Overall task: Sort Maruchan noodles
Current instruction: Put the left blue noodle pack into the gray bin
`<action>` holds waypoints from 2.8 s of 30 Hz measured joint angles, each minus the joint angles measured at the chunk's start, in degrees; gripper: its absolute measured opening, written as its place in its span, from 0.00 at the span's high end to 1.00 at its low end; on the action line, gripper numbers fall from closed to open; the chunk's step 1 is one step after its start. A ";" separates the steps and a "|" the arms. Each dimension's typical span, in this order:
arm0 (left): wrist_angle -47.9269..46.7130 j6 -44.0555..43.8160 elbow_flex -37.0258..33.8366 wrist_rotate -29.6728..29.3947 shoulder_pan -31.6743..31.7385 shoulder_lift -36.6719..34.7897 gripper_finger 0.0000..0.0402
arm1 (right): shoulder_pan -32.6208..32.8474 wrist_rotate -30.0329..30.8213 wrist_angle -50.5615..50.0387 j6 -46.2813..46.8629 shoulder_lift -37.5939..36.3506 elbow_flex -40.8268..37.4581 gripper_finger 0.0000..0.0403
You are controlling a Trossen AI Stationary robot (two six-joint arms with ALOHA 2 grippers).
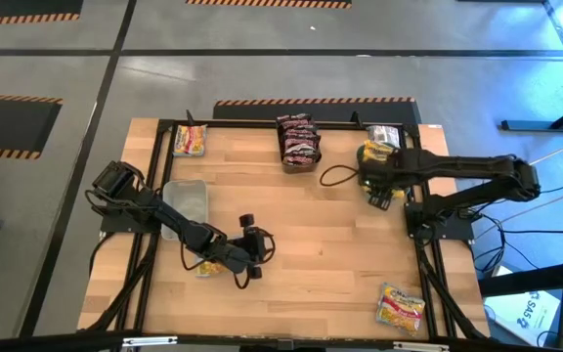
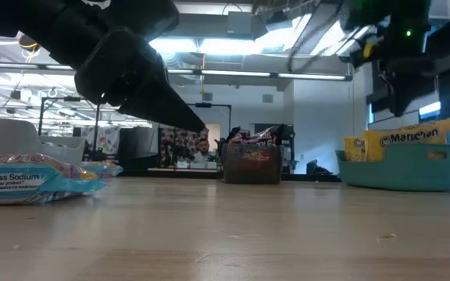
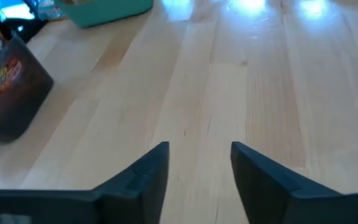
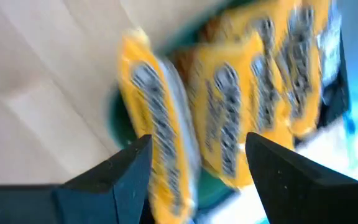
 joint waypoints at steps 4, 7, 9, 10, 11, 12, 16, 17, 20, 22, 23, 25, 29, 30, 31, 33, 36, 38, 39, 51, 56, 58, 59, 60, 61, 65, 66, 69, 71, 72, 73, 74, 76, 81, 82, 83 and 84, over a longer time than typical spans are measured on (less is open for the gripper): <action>2.47 1.67 0.00 0.00 0.01 0.00 0.48 | 7.48 1.78 7.58 3.76 -1.23 0.00 0.40; 3.76 1.72 0.00 0.00 0.02 0.00 0.42 | 13.19 4.50 15.99 4.83 -1.38 -0.94 0.40; 4.48 1.74 0.00 0.00 0.02 0.00 0.40 | 16.86 5.61 23.56 4.31 -1.33 -2.74 0.40; 4.88 1.73 0.01 0.01 0.02 0.00 0.39 | 18.53 5.89 27.95 3.90 -1.27 -3.93 0.40; 5.14 1.72 0.02 0.00 0.03 0.00 0.39 | 20.05 5.91 32.50 2.98 -1.21 -5.23 0.40; 5.26 1.72 0.02 0.04 0.06 0.00 0.39 | 21.47 5.89 36.78 2.35 -1.11 -6.58 0.40; 5.44 1.72 0.02 2.53 0.09 0.00 0.39 | 25.87 5.85 53.47 -0.23 -1.09 -12.58 0.40; 5.44 1.72 0.02 3.36 0.09 0.00 0.39 | 26.65 5.82 56.94 -0.37 -1.09 -14.08 0.40; 5.36 1.74 0.19 5.99 0.07 0.00 0.40 | 28.21 4.49 65.18 -0.40 -1.09 -17.65 0.40; 5.02 1.82 0.81 7.59 0.07 0.00 0.40 | 28.80 1.44 69.25 -0.15 -1.09 -19.59 0.40; 4.11 1.74 1.39 8.29 -0.03 0.00 0.40 | 28.84 -0.57 70.53 0.04 -1.07 -20.31 0.40; 0.69 1.25 2.88 10.12 -0.18 -0.14 0.40 | 28.88 -3.30 72.48 0.89 -1.05 -21.12 0.40; -6.35 -2.24 5.83 11.92 -1.06 -2.32 0.40 | 30.33 -3.21 73.51 2.50 -0.35 -21.73 0.40; -8.05 -3.46 6.25 11.92 -1.34 -3.21 0.40 | 30.70 -2.74 73.66 2.46 0.01 -21.73 0.40; -9.37 -4.74 6.70 12.11 -1.65 -3.95 0.40 | 30.92 -2.24 73.96 2.46 0.44 -21.73 0.40; -15.02 -7.72 6.90 13.35 -2.31 -6.20 0.40 | 31.11 -1.62 74.24 2.45 1.51 -21.73 0.40; -23.16 -14.86 7.34 16.88 -3.08 -9.27 0.40 | 31.06 -1.94 76.17 2.69 3.27 -21.73 0.40; -28.97 -20.28 7.32 19.42 -3.83 -11.29 0.40 | 30.95 -2.38 78.30 2.73 4.72 -21.73 0.40; -31.36 -22.97 7.35 20.69 -4.17 -11.63 0.40 | 30.95 -2.41 78.83 2.74 5.28 -21.73 0.40; -44.49 -35.90 7.32 31.34 -8.69 -7.45 0.40 | 30.96 -4.92 87.97 2.62 12.93 -21.70 0.40; -45.06 -34.57 7.46 31.25 -7.14 -6.62 0.40 | 30.95 -5.81 90.29 2.76 14.91 -21.70 0.40; -44.70 -33.92 7.43 31.51 -6.32 -6.58 0.40 | 30.98 -5.82 90.10 2.87 15.01 -21.70 0.40; -44.59 -33.63 7.46 31.96 -5.95 -6.58 0.40 | 30.98 -5.83 90.15 3.01 15.01 -21.70 0.40; -44.93 -33.42 7.74 32.39 -5.65 -6.53 0.40 | 30.98 -5.82 90.16 3.07 15.01 -21.70 0.40; -45.36 -33.30 8.17 32.63 -5.48 -6.41 0.40 | 30.98 -5.82 90.14 3.08 15.01 -21.70 0.40; -45.48 -31.31 9.16 32.87 -4.96 -6.30 0.40 | 30.95 -5.80 90.24 3.11 15.01 -21.70 0.40; -45.58 -30.45 9.48 32.87 -4.89 -6.27 0.40 | 30.95 -5.75 90.23 3.11 15.01 -21.70 0.40; -46.84 -28.82 11.49 32.90 -4.81 -6.27 0.40 | 30.95 -5.75 90.27 3.14 15.01 -21.70 0.40; -50.47 -28.75 13.51 32.87 -4.82 -6.27 0.40 | 30.95 -5.73 90.29 3.17 15.01 -21.70 0.40; -52.36 -28.77 14.28 32.83 -4.83 -6.29 0.40 | 30.95 -5.74 90.29 3.20 15.01 -21.70 0.40; -54.02 -28.79 14.79 32.81 -4.83 -6.29 0.40 | 30.95 -5.75 90.29 3.24 15.01 -21.70 0.40; -55.27 -28.80 15.06 32.84 -4.83 -6.29 0.40 | 30.95 -5.73 90.29 3.24 15.01 -21.70 0.40; -56.79 -28.80 15.26 33.11 -4.70 -6.29 0.40 | 30.95 -5.68 90.29 2.98 15.01 -21.70 0.40; -56.53 -26.84 13.30 33.94 -4.06 -5.90 0.40 | 30.95 -5.68 90.29 2.84 14.99 -21.70 0.40; -55.38 -25.77 12.57 33.92 -4.04 -5.90 0.40 | 30.95 -5.68 90.30 2.84 14.99 -21.70 0.40; -53.20 -25.06 11.82 33.93 -4.07 -5.92 0.40 | 30.95 -5.73 90.32 2.83 14.99 -21.70 0.40; -51.13 -24.27 11.04 33.94 -4.07 -5.92 0.40 | 30.95 -5.75 90.32 2.84 14.99 -21.70 0.40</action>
